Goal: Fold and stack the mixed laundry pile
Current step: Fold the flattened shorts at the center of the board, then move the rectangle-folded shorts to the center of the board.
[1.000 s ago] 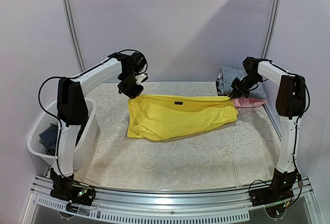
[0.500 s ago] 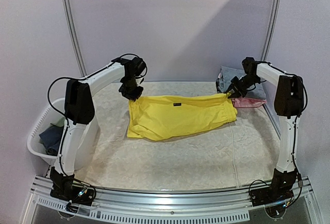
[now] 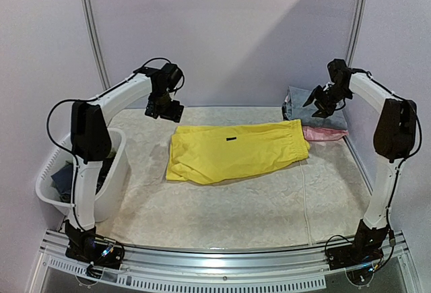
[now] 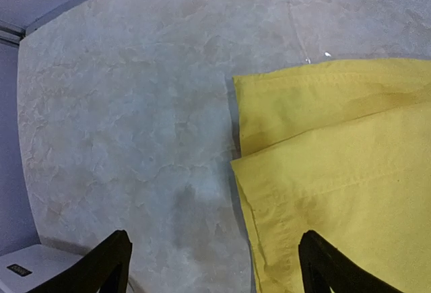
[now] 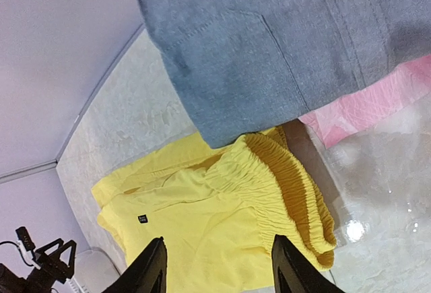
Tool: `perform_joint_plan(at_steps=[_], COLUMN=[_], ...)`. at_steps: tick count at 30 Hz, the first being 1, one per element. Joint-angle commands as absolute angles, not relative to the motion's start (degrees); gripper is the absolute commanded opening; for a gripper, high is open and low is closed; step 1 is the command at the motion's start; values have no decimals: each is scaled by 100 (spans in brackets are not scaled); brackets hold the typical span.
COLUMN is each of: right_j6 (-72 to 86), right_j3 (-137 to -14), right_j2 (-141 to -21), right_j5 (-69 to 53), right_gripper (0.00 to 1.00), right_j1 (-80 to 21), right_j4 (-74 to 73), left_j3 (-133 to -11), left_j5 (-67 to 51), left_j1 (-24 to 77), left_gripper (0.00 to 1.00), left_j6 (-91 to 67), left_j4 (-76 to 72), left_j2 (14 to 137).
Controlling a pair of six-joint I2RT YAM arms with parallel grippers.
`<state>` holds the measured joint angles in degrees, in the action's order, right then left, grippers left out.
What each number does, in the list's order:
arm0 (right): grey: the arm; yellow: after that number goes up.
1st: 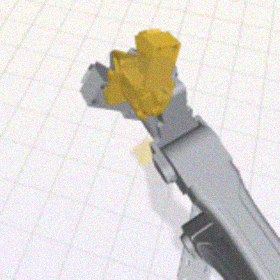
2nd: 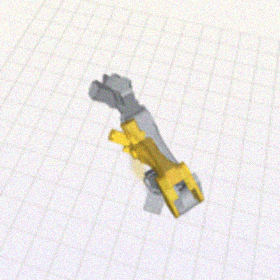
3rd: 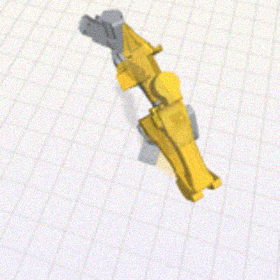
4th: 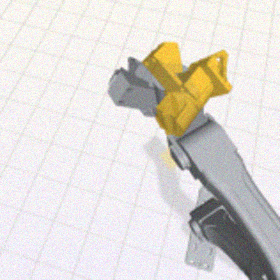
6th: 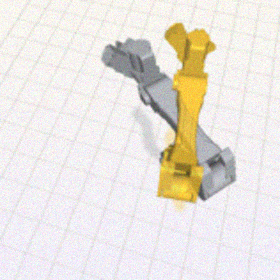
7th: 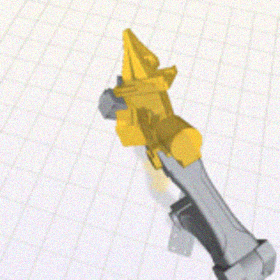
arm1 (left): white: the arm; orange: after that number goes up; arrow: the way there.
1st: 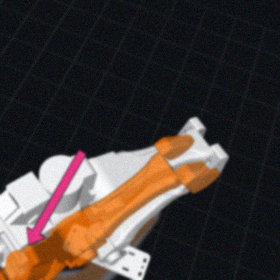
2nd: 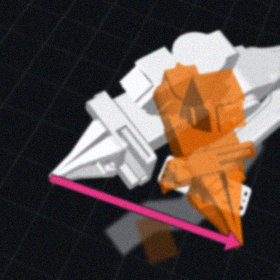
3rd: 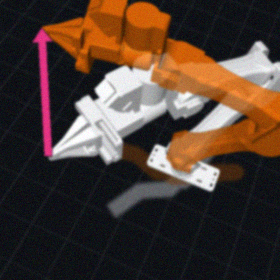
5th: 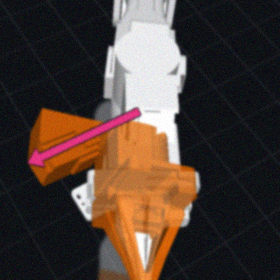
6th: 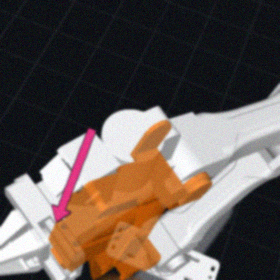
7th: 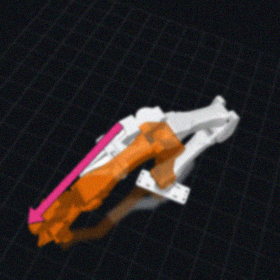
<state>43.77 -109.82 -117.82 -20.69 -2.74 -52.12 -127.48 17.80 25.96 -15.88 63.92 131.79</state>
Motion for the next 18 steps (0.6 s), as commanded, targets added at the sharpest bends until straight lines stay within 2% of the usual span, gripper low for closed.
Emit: perform_joint_plan(at_steps=[1, 10, 18], right_j6=[3651, 2476, 2270], right_j3=[-10667, -9911, -10068], right_j2=[-11221, -11317, -12216], right_j5=[-1593, -2012, -1788], right_gripper=[52, 43, 37], right_j1=[-543, -1360, -1450], right_j4=[-5108, -4892, -5285], left_j3=[-12016, -10083, -9781], left_j5=[1478, 531, -120], left_j1=[2815, 3214, 3278], left_gripper=[87, 82, 78], left_j6=[-1422, -1450, -1597], left_j4=[6086, 5323, 5084], left_j2=[12402, 11563, 11878])
